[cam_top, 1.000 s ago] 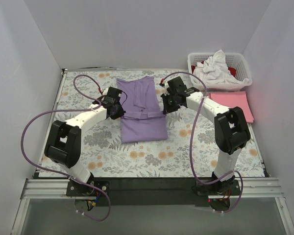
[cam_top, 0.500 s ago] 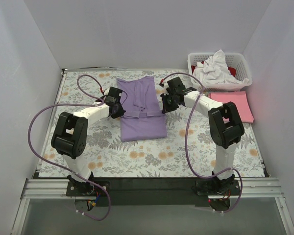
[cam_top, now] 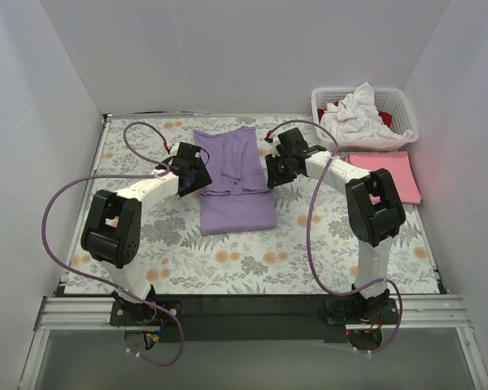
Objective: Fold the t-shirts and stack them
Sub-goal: Fold the tshirt
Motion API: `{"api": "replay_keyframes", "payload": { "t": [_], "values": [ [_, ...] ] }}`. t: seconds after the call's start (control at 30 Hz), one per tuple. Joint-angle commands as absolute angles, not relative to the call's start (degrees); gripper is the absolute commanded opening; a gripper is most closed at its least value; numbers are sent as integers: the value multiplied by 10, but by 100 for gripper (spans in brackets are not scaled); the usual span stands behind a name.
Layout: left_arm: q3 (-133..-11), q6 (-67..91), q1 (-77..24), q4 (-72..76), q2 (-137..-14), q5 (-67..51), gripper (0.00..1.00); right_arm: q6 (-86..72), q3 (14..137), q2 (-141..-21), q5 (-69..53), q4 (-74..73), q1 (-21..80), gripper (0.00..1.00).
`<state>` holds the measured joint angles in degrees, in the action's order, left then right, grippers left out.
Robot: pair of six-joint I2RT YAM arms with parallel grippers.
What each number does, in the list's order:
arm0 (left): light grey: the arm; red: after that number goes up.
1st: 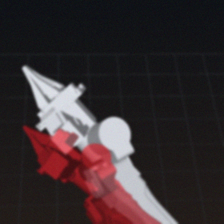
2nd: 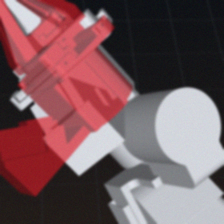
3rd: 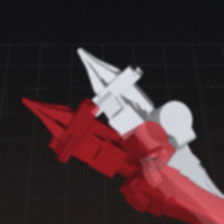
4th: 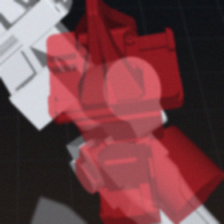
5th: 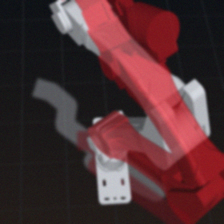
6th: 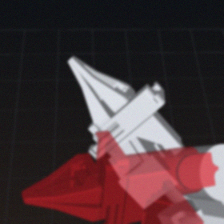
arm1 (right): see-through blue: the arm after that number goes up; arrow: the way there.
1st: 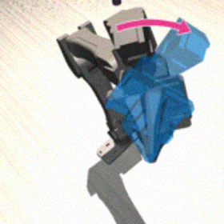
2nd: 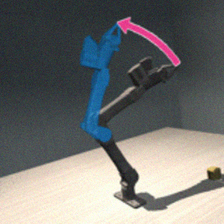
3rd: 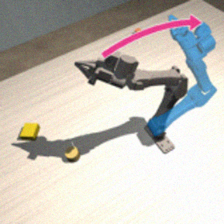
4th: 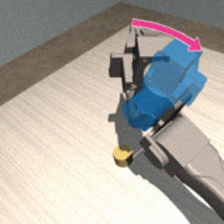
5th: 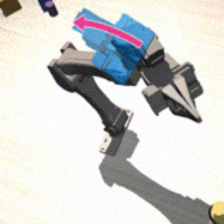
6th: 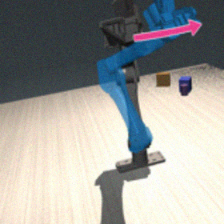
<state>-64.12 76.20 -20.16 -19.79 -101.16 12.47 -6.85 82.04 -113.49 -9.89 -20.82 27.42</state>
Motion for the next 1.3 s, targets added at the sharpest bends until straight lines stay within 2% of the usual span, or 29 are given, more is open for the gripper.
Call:
{"api": "replay_keyframes", "payload": {
  "t": [0.0,0.17,0.3,0.33,0.37,0.43,0.77,1.03,1.27],
  "values": [
    [-641,768,-219,-213,-926,159,61,-66,816,-1063,-72,-186,286,35],
    [-599,812,-296,-234,-857,199,62,-77,767,-1009,-40,-149,324,32],
    [-558,843,-353,-229,-855,196,50,-91,727,-998,-51,-107,352,23],
    [-549,853,-369,-227,-865,196,42,-93,716,-1004,-58,-93,361,20],
    [-541,860,-374,-227,-869,197,39,-95,712,-1007,-66,-87,366,18],
    [-520,869,-381,-218,-879,200,36,-100,705,-1017,-66,-75,374,17],
    [-481,885,-399,-190,-915,202,35,-119,722,-1112,-106,-5,383,15],
    [-454,889,-404,-189,-897,185,35,-110,822,-1196,-65,24,367,16],
    [-416,896,-407,-208,-845,178,36,-133,928,-1244,-114,33,335,18]
  ]
}}
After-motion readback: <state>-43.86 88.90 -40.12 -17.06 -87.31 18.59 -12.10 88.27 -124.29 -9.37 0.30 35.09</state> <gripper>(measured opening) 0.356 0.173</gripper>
